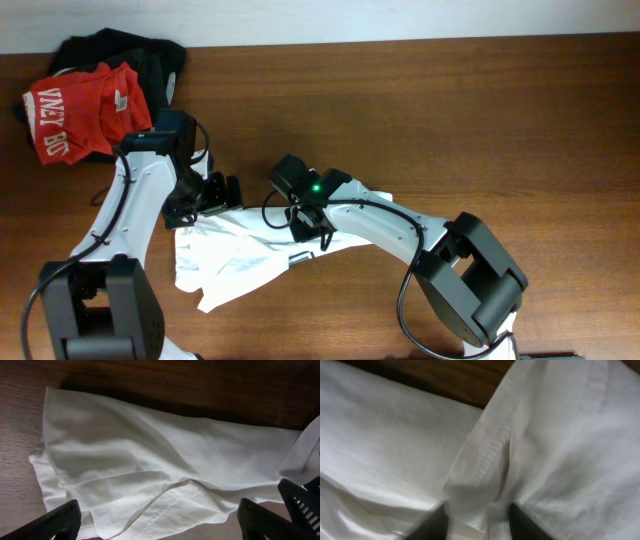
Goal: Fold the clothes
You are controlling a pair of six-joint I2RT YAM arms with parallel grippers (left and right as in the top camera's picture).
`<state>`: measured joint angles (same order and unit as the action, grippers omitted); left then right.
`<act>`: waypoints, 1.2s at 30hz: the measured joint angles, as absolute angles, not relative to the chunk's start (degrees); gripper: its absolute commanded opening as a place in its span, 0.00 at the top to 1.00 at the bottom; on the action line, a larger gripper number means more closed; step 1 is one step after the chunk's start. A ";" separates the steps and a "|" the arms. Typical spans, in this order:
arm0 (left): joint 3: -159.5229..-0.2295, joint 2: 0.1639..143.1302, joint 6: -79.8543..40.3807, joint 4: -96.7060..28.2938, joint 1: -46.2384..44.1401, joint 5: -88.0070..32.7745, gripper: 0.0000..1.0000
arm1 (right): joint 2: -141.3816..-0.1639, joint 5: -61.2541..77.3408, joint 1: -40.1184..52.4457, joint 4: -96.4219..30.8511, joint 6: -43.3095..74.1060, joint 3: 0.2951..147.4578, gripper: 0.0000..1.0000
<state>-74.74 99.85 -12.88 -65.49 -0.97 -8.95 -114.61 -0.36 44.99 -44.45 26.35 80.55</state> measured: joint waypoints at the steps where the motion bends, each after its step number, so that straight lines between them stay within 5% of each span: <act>1: -74.74 99.85 -12.88 -65.49 -0.97 -8.95 0.01 | -114.61 -0.34 44.99 -44.34 26.33 80.55 0.93; 27: -74.74 99.85 -12.88 -65.34 -0.97 -8.93 0.01 | -114.26 11.90 46.28 -62.83 23.53 90.21 0.95; 28: -74.74 99.85 -12.88 -65.32 -0.97 -8.93 0.01 | -114.26 12.60 46.52 -62.89 23.49 90.21 0.75; 31: -74.74 99.85 -12.88 -65.34 -0.97 -8.93 0.01 | -114.26 13.76 46.63 -66.15 23.03 90.28 0.45; 35: -74.74 99.85 -12.88 -65.32 -0.97 -8.78 0.01 | -114.17 14.50 44.05 -75.11 21.30 93.97 0.46; 36: -74.74 99.85 -12.88 -65.32 -0.97 -8.78 0.01 | -114.06 14.52 43.00 -77.21 20.27 95.61 0.54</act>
<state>-74.74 99.85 -12.88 -65.32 -0.97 -8.78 -114.06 14.52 43.00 -77.21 20.27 95.61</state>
